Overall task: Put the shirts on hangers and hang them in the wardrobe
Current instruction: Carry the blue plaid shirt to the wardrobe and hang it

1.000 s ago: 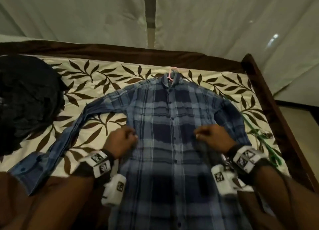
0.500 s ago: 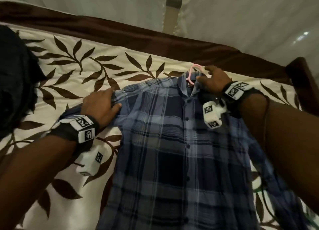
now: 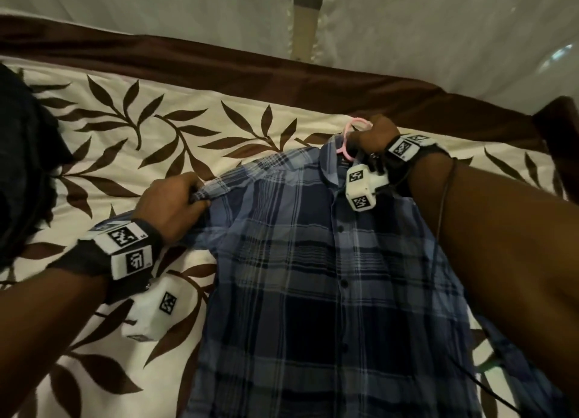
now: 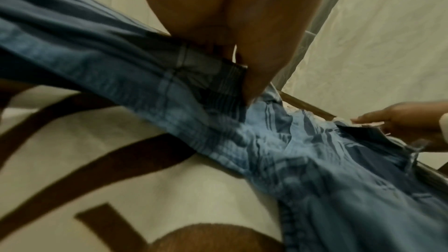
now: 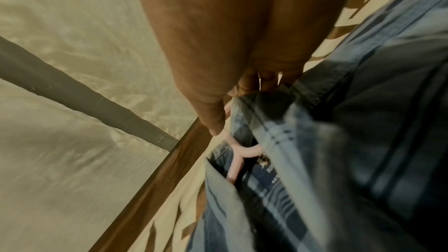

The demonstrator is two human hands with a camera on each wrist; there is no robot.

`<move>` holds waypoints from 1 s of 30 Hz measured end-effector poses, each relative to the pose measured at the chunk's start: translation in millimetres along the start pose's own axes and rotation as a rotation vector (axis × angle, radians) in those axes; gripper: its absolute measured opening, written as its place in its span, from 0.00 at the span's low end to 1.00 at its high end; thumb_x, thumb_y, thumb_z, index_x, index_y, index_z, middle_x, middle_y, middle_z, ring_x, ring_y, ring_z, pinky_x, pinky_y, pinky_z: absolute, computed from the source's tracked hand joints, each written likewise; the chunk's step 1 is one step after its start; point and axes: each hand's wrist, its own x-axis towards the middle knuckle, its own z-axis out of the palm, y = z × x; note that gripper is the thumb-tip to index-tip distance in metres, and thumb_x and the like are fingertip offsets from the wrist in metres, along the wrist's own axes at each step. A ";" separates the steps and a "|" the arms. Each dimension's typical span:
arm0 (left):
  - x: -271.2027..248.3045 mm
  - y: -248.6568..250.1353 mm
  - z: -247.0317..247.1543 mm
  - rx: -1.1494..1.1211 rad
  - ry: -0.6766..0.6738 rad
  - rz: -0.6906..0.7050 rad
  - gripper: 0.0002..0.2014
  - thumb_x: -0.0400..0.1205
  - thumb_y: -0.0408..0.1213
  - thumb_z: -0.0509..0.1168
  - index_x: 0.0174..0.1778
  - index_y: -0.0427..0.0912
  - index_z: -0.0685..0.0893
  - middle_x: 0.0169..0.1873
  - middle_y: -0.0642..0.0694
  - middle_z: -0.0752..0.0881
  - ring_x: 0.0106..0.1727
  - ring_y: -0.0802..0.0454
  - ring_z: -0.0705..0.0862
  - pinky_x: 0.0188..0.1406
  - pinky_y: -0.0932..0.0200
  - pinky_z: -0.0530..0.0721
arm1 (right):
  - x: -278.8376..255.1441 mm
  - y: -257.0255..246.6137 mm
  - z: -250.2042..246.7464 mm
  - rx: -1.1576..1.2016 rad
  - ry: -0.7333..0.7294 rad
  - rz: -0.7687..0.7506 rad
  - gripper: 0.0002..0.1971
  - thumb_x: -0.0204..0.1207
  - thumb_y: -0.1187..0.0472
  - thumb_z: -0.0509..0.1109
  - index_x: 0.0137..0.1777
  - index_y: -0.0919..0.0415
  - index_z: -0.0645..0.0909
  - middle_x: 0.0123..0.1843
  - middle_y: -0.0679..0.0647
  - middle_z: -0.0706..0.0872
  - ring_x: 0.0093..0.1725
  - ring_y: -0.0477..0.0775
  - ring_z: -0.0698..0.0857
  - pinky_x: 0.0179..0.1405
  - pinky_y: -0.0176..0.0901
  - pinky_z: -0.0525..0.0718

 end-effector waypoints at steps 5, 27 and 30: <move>-19.1 -5.3 -22.2 -0.139 -0.005 0.002 0.06 0.82 0.41 0.71 0.46 0.45 0.81 0.38 0.47 0.85 0.39 0.48 0.82 0.32 0.55 0.73 | -22.9 -22.4 -24.7 0.097 0.029 -0.110 0.21 0.75 0.46 0.77 0.56 0.65 0.89 0.46 0.55 0.87 0.47 0.53 0.87 0.24 0.24 0.74; -161.6 91.0 -426.5 -0.542 -0.183 0.133 0.13 0.74 0.60 0.75 0.45 0.55 0.93 0.40 0.49 0.93 0.44 0.52 0.92 0.50 0.47 0.88 | -345.4 -247.6 -523.6 0.648 0.239 -0.374 0.14 0.87 0.62 0.62 0.41 0.56 0.83 0.38 0.54 0.92 0.39 0.56 0.92 0.47 0.55 0.87; -169.6 112.5 -476.2 -0.580 0.035 0.167 0.08 0.82 0.39 0.68 0.39 0.50 0.90 0.33 0.55 0.90 0.36 0.65 0.87 0.44 0.68 0.84 | -386.9 -291.1 -580.5 0.647 0.324 -0.462 0.12 0.88 0.59 0.62 0.43 0.58 0.82 0.35 0.50 0.91 0.37 0.51 0.91 0.41 0.47 0.91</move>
